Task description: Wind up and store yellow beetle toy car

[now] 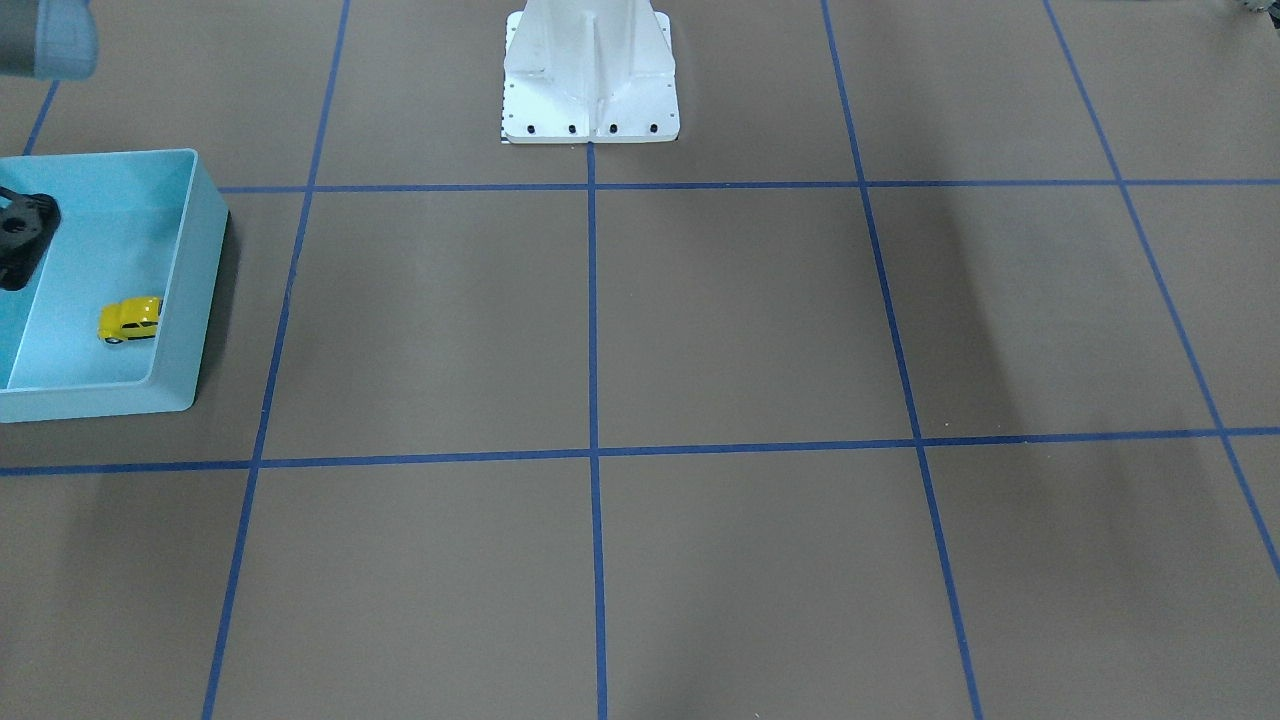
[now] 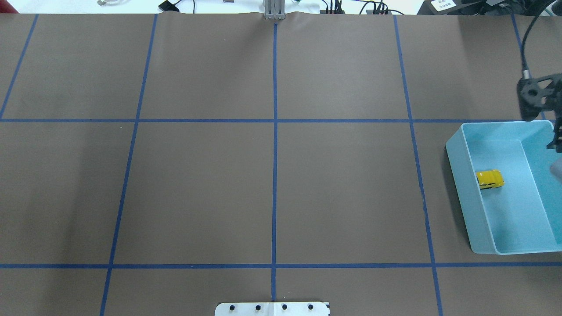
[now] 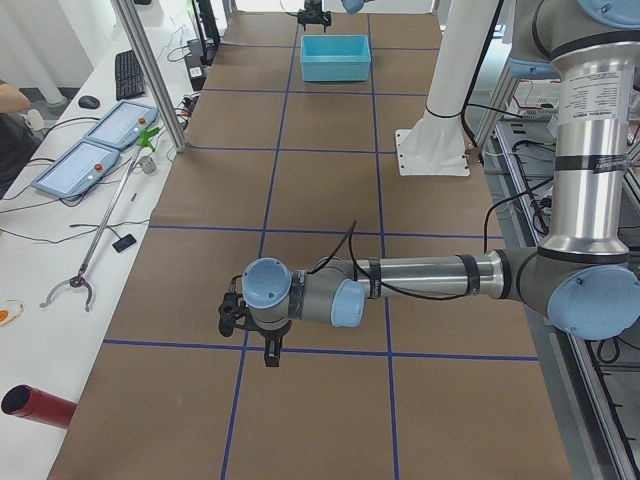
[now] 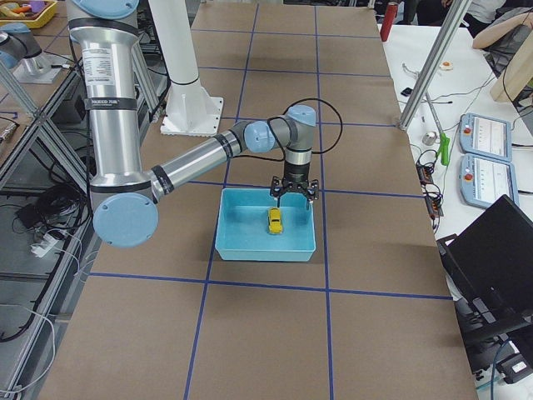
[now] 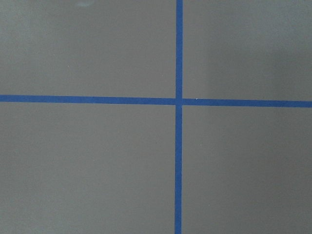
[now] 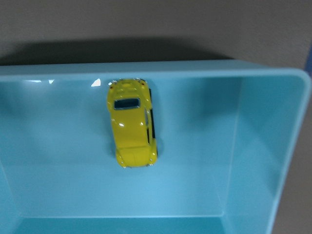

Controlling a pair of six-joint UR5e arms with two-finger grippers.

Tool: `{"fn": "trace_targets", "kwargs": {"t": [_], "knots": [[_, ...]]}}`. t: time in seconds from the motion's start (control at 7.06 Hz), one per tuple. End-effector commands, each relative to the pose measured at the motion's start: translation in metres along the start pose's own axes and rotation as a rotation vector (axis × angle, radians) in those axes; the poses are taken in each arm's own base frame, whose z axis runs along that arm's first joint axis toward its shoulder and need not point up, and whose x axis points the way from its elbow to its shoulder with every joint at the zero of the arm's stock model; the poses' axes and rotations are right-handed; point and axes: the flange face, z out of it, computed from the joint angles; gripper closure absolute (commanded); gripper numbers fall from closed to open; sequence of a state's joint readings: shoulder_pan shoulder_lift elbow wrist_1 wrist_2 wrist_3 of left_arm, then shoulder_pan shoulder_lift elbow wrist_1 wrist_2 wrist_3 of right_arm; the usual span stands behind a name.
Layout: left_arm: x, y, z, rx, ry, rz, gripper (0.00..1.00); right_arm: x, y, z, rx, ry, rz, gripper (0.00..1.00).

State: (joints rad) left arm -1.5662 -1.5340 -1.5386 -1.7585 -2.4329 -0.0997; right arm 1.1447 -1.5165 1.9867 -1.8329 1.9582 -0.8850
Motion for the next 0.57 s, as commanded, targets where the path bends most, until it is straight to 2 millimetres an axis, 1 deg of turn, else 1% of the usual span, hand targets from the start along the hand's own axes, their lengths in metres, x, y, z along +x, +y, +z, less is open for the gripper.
{"fn": "trace_targets", "kwargs": {"t": [0.0, 0.14, 0.28, 0.42], "knots": [[-0.001, 0.0, 0.0, 0.0, 0.0, 0.001, 0.0, 0.025, 0.081, -0.029, 0.074, 0.001, 0.43, 0.0], [-0.001, 0.0, 0.001, -0.001, 0.0, 0.0, 0.0, 0.031, 0.107, -0.024, 0.089, -0.038, 0.667, 0.0], [-0.001, 0.0, 0.002, -0.003, -0.002, -0.002, 0.0, 0.037, 0.135, -0.011, 0.135, -0.145, 0.935, 0.0], [-0.001, 0.0, 0.002, -0.003, -0.002, -0.002, 0.0, 0.043, 0.162, 0.004, 0.152, -0.227, 1.15, 0.0]]}}
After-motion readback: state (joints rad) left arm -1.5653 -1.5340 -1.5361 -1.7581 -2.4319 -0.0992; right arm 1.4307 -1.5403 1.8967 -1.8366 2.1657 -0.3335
